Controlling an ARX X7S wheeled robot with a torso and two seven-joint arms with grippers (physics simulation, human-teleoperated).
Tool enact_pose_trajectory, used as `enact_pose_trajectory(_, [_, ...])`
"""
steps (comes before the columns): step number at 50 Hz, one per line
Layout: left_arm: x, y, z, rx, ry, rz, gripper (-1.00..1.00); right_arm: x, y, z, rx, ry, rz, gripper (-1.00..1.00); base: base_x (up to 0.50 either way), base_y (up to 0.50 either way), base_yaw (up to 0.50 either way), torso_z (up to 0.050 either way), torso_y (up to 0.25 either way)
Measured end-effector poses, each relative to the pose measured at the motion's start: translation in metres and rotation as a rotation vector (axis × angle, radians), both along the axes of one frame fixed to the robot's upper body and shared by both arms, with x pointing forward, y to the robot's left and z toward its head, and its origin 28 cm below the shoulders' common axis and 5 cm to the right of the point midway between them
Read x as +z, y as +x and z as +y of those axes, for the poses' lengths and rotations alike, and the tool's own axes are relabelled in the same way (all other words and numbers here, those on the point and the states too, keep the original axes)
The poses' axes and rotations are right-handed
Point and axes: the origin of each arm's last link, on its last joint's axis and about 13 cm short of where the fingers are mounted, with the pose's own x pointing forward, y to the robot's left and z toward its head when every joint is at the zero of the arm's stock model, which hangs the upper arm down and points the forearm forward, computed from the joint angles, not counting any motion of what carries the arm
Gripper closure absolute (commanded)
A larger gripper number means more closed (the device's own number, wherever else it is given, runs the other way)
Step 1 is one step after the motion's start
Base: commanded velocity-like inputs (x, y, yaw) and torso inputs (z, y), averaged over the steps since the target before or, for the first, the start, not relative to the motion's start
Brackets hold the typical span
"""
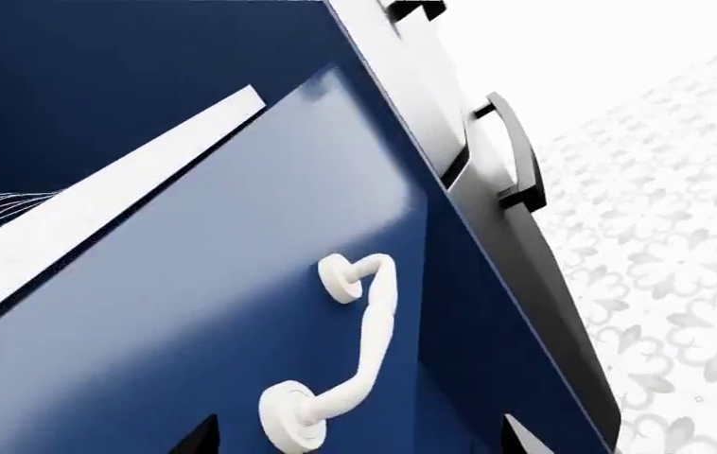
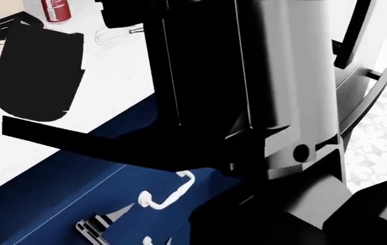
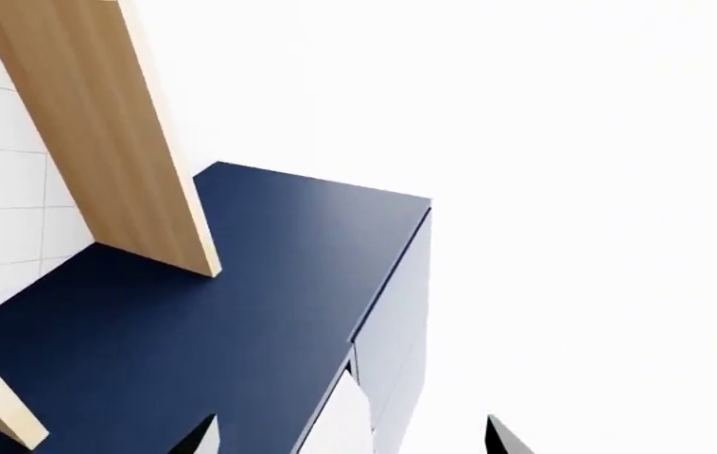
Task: Close the right drawer.
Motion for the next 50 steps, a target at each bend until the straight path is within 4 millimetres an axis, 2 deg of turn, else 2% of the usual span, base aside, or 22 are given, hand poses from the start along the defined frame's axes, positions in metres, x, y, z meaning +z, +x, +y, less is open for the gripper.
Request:
enact_pose_trajectory(35, [0.006, 0.012, 0.034, 0.192, 0.02, 0.016, -1.0, 0.01, -0.004, 0.002, 0.026, 0.006, 0.026, -1.0, 0.0, 0.0, 0.0, 0.0, 0.0])
enact_pose_trajectory(50, [0.007, 0.011, 0.057, 0.304, 0.017, 0.014, -1.0, 0.015, -0.006, 0.009, 0.091, 0.005, 0.002, -1.0, 0.0, 0.0, 0.0, 0.0, 0.0])
